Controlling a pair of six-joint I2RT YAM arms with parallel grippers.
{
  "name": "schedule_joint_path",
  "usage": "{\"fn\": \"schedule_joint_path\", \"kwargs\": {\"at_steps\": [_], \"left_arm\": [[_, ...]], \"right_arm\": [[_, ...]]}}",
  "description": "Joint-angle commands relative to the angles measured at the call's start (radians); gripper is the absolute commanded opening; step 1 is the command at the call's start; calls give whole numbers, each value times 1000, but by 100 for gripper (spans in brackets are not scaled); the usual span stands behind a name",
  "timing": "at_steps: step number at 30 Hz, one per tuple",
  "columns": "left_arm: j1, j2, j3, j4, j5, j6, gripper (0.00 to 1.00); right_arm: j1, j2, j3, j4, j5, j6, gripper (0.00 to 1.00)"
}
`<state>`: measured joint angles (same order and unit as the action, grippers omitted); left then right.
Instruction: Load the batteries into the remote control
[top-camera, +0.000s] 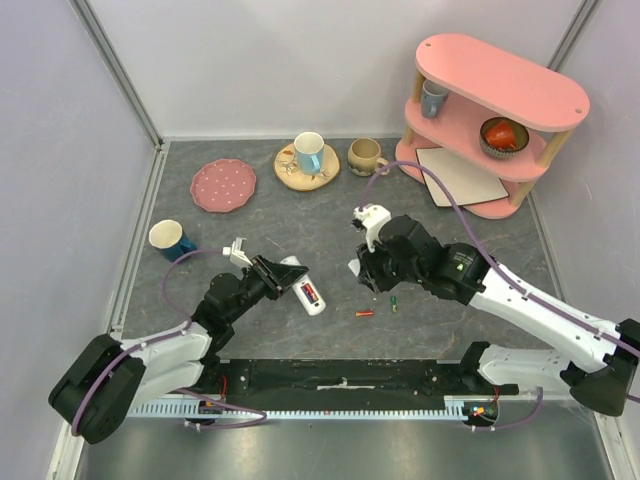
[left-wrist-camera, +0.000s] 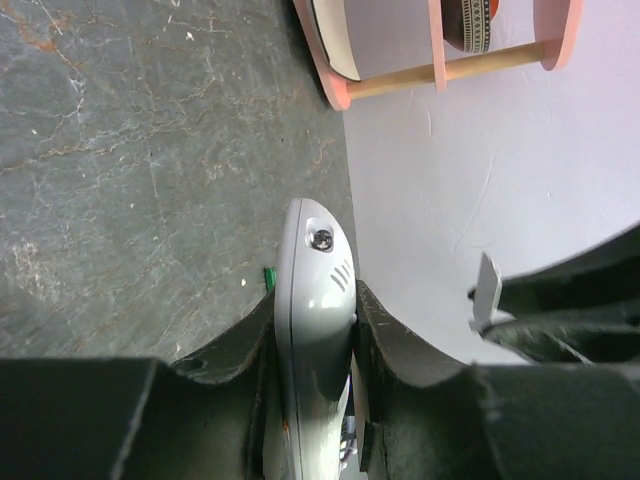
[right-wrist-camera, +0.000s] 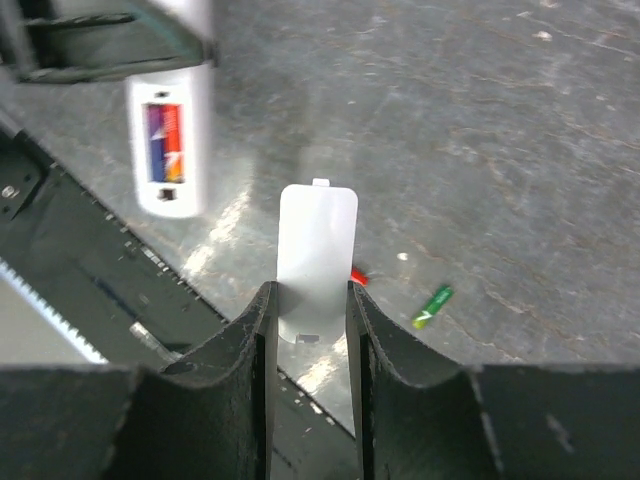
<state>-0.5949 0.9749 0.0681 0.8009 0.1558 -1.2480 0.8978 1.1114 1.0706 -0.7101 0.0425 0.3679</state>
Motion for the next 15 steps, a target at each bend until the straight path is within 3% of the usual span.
{"fn": "schedule_joint_path", "kwargs": {"at_steps": [1,5,15], "left_arm": [[0,76,29,240,-32,19,2],[-12,125,22,294,-38,9,2],[-65,61,1,290,-110,76,2]], "right_arm": [[107,36,81,-58,-15,34,0],[217,119,92,-11,14,62,0],[253,255,123,107,13,108,0]]}}
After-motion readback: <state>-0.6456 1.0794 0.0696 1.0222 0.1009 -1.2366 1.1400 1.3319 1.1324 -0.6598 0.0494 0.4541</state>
